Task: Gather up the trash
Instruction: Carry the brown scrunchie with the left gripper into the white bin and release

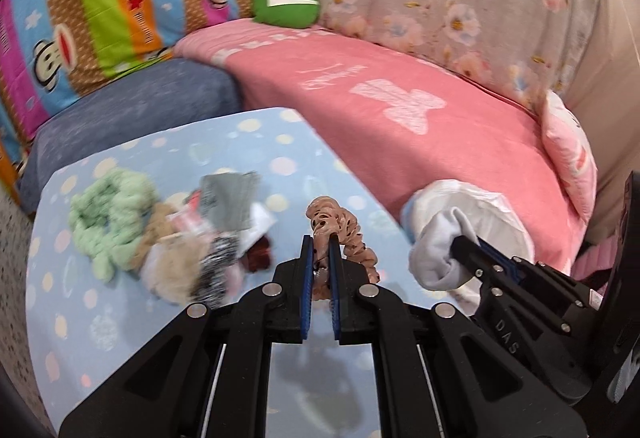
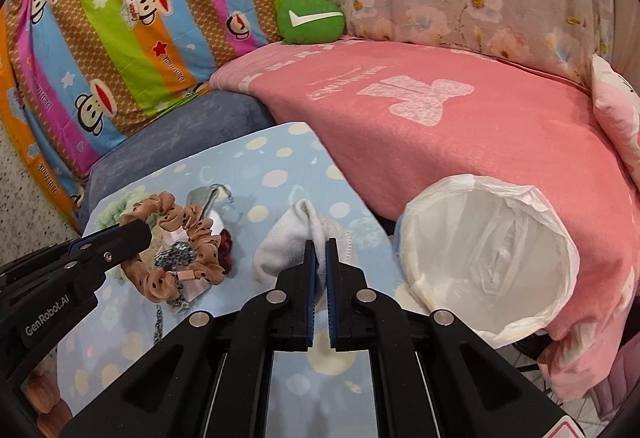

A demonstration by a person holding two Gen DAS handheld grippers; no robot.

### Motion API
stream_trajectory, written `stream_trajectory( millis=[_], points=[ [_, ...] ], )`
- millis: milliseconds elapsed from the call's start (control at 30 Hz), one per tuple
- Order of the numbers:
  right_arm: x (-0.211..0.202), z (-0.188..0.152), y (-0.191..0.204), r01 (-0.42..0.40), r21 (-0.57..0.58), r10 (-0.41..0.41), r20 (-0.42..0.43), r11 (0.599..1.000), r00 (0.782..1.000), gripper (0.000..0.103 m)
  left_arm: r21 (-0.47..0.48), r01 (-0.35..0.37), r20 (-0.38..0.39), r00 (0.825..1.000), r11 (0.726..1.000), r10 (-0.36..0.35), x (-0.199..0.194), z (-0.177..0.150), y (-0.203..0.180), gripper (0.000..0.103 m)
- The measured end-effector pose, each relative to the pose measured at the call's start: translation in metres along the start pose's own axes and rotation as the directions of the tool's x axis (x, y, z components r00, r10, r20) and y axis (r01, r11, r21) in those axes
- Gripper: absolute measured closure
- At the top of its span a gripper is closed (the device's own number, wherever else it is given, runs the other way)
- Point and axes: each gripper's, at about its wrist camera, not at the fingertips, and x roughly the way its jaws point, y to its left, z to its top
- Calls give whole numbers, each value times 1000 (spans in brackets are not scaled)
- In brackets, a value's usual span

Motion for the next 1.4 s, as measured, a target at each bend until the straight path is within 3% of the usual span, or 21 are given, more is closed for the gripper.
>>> stream_trajectory(
  millis=[367,633,933,1333,1400],
  points=[
    [-11,11,-96,116,138,-122,38,984,992,98,110,147,-26,989,983,-145,40,22,-97,96],
    [-2,12,-144,171,202,-180,23,964,983,98,172,195,-62,980,966,-187,71,25,-146,96],
    [8,14,-176,207,248,-215,6,947,977,98,201,221,-92,974,954,-207,96,28,-176,96],
    [18,17,-188,220,263,-227,-5,939,974,98,201,232,-110,971,952,-214,111,35,-185,95],
    [20,18,-189,223,265,-229,-7,938,973,97,199,242,-110,969,950,-223,112,36,-186,91]
  ],
)
